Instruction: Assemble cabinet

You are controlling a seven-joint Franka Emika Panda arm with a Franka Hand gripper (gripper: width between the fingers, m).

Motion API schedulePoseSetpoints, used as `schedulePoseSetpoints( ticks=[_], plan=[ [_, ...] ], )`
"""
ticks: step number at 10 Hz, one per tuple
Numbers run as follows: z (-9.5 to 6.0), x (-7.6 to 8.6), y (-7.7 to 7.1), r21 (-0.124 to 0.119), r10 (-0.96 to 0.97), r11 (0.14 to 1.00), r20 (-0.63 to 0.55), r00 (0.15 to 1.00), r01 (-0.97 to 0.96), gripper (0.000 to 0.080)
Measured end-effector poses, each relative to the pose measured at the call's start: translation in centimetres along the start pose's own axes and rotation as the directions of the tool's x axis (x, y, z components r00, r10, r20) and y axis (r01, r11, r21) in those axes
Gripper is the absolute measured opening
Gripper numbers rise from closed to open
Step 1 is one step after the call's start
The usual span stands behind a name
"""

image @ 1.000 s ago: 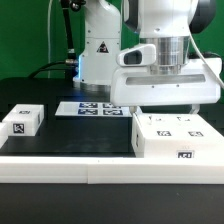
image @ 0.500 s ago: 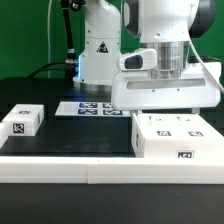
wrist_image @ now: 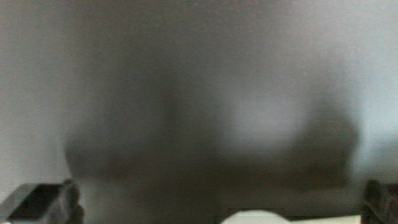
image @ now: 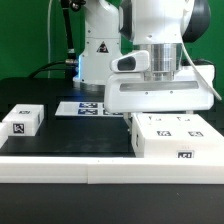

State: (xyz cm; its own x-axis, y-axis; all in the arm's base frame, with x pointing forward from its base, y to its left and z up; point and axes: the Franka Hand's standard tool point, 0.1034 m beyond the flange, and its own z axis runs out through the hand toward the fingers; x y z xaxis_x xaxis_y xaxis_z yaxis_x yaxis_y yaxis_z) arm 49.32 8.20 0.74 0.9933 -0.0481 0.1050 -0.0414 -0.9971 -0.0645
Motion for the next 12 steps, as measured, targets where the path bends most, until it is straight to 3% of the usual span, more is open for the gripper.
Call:
schedulePoseSetpoints(
  ticks=[3, 5, 7, 8, 9, 12],
  plan=[
    [0.1, 0.09, -0.53, 0.003, -0.011, 1.0, -0.001, 1.0, 0.011, 0.0797],
    [0.13, 0.07, -0.49, 0.002, -0.017, 1.0, -0.001, 1.0, 0.017, 0.0752],
    [0.15, 0.04, -0.47, 0.002, -0.029, 1.0, 0.0, 1.0, 0.029, 0.0467],
    [0.15, 0.04, -0.47, 0.002, -0.029, 1.0, 0.0, 1.0, 0.029, 0.0467],
    [0.15, 0.03, -0.47, 0.002, -0.03, 1.0, 0.0, 1.0, 0.03, 0.0251],
    [0.22, -0.16, -0.49, 0.002, -0.036, 0.999, 0.004, 0.999, 0.036, 0.0207]
  ],
)
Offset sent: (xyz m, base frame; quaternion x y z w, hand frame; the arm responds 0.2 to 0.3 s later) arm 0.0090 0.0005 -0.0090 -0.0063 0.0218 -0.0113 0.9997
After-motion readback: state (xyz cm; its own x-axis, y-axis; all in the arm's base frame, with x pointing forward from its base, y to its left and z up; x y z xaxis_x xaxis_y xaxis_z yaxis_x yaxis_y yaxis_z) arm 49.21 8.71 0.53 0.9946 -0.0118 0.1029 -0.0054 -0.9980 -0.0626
